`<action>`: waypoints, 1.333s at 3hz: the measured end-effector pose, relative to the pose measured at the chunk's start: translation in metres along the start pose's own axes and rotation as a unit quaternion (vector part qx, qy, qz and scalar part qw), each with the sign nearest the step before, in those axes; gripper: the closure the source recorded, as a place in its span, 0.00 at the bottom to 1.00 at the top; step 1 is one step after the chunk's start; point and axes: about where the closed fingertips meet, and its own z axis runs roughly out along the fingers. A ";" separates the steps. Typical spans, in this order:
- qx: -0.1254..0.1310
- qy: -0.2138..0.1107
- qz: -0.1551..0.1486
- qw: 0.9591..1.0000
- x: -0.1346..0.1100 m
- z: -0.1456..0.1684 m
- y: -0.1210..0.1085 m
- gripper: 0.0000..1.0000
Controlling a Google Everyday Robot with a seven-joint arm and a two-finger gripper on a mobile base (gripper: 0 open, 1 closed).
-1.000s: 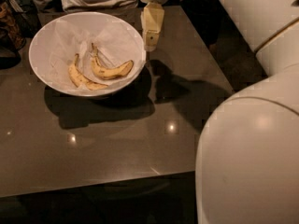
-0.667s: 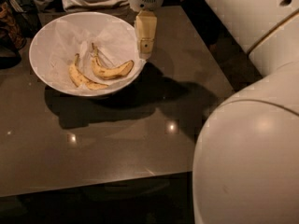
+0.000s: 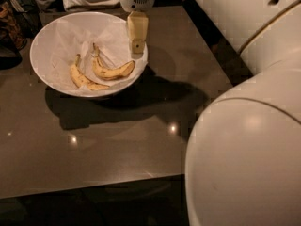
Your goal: Pick banana from white bowl
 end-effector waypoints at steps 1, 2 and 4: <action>-0.010 0.001 -0.005 1.000 -0.015 0.010 -0.004 0.00; -0.022 0.000 -0.004 1.000 -0.024 0.024 -0.005 0.00; -0.007 -0.010 0.020 1.000 -0.019 0.036 -0.010 0.00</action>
Offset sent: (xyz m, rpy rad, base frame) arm -0.0025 0.0338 -0.0282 -0.0471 0.1143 0.0191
